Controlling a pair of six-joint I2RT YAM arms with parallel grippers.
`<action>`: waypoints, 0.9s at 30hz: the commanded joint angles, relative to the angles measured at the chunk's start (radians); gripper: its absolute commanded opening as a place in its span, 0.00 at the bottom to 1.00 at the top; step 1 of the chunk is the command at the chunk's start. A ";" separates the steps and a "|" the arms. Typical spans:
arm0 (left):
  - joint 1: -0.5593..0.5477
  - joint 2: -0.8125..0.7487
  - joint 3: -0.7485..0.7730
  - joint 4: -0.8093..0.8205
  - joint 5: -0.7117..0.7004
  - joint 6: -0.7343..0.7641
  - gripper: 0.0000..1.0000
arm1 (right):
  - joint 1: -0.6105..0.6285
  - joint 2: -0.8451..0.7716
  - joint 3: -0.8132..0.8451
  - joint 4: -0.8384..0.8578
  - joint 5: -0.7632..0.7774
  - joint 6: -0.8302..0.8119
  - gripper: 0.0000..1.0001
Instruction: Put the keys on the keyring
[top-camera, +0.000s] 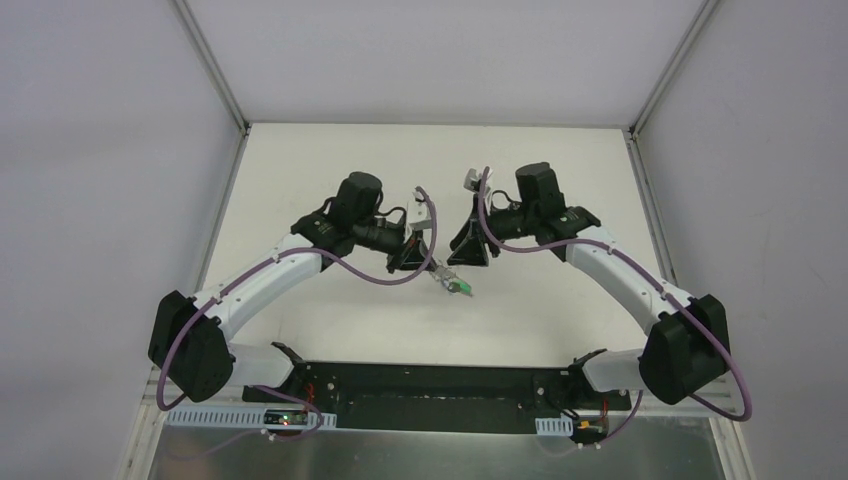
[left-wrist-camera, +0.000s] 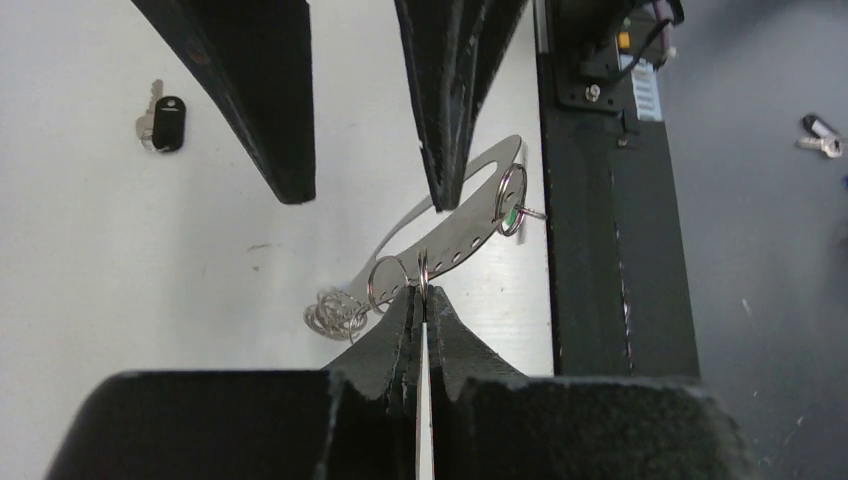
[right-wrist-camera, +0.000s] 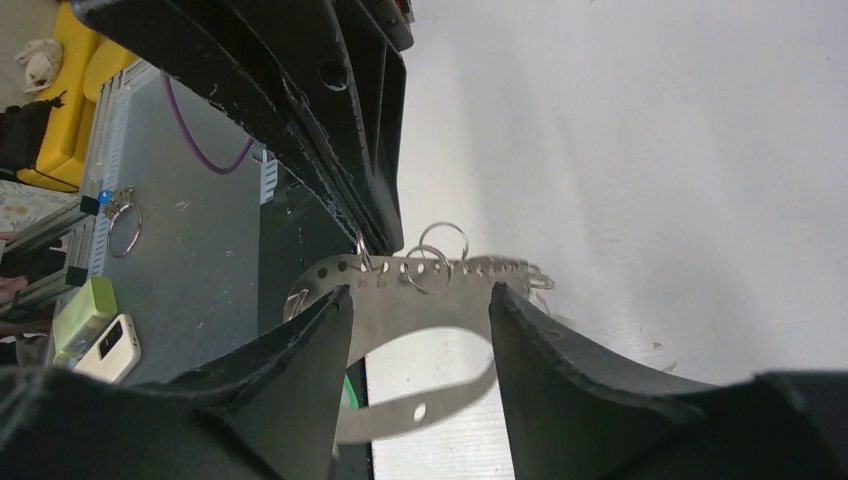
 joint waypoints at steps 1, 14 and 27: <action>0.001 0.002 0.022 0.195 0.026 -0.223 0.00 | 0.002 -0.008 -0.015 0.121 -0.060 0.078 0.55; 0.001 0.026 -0.001 0.229 -0.034 -0.217 0.00 | 0.041 0.033 -0.036 0.163 -0.051 0.093 0.50; 0.002 0.016 -0.057 0.272 -0.002 -0.183 0.00 | 0.041 0.014 -0.036 0.127 -0.016 0.047 0.19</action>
